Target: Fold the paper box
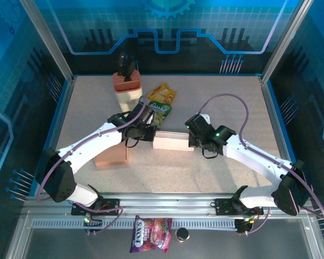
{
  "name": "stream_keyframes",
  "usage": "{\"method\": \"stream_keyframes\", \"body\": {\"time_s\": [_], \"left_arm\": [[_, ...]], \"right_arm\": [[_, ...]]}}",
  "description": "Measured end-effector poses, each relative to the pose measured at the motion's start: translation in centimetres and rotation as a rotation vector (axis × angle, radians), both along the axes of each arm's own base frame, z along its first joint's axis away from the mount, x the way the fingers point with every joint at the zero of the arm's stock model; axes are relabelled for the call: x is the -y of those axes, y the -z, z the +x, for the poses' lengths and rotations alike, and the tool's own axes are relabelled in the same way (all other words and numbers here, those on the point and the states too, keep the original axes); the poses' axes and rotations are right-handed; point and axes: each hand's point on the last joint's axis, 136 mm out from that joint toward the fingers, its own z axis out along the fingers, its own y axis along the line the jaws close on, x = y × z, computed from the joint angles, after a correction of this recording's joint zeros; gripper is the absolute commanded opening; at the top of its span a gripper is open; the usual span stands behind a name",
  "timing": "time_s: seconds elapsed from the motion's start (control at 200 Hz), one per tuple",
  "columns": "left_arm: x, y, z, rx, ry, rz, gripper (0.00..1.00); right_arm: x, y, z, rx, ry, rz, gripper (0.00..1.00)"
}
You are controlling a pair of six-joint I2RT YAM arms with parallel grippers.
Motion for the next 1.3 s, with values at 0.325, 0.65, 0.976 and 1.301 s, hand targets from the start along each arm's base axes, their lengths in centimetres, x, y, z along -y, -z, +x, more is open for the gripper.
{"method": "stream_keyframes", "body": {"time_s": [0.325,0.65,0.976,1.301], "left_arm": [[0.04,0.03,0.05,0.001,0.002,0.000,0.00],[0.21,0.08,0.52,0.015,-0.003,-0.002,0.00],[0.20,0.58,0.61,0.023,-0.005,0.003,0.00],[0.21,0.69,0.93,0.064,-0.013,-0.009,0.00]], "right_arm": [[-0.03,0.01,-0.02,-0.002,-0.001,0.003,0.00],[-0.04,0.01,-0.03,-0.002,-0.002,0.003,0.00],[-0.06,0.03,-0.05,-0.004,-0.002,0.004,0.00],[-0.04,0.04,-0.03,-0.005,-0.002,0.005,0.00]]}}
